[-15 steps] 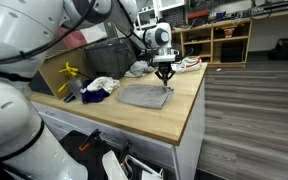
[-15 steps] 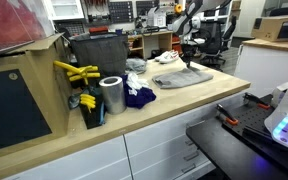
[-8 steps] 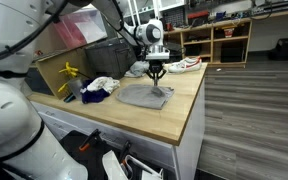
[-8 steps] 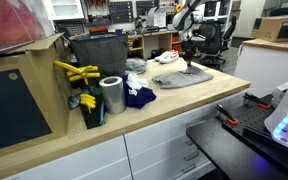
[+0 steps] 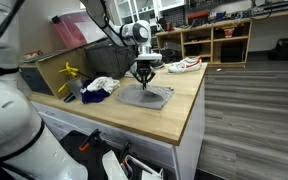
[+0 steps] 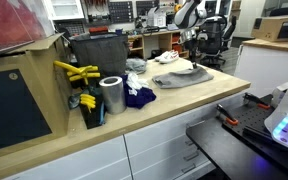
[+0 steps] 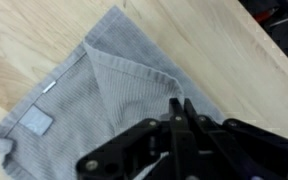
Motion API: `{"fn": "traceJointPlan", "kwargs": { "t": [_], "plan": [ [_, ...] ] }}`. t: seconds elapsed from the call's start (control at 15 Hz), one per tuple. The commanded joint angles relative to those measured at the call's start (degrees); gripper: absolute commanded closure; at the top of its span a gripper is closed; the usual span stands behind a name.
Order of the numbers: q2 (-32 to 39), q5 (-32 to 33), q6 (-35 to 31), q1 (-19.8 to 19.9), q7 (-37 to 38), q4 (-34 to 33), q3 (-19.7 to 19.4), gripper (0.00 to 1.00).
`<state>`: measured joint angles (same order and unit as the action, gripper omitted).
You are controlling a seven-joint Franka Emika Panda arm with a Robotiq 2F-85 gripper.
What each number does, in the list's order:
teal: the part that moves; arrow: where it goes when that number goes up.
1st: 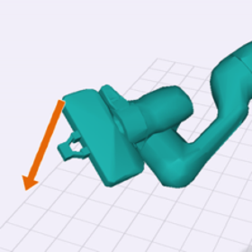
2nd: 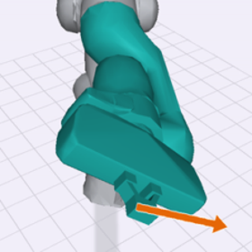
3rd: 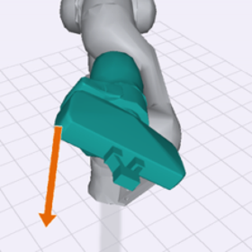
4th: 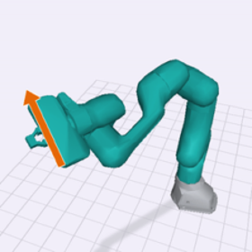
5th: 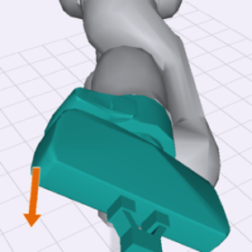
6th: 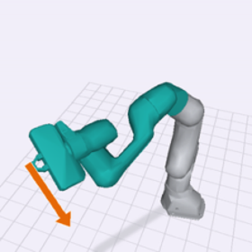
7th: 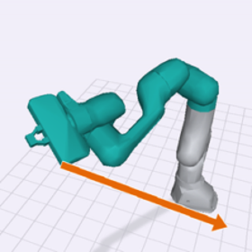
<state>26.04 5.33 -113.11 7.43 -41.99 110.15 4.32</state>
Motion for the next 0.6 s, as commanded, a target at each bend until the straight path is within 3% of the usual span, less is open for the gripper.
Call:
{"fn": "traceJointPlan", "kwargs": {
  "t": [0.0,0.53],
  "plan": [
    [-6.49,5.22,-1.80,-1.83,-3.96,9.45,-0.42,0.99],
    [-11.92,17.50,-5.38,-5.28,-7.85,21.60,0.08,0.99]
  ]
}}
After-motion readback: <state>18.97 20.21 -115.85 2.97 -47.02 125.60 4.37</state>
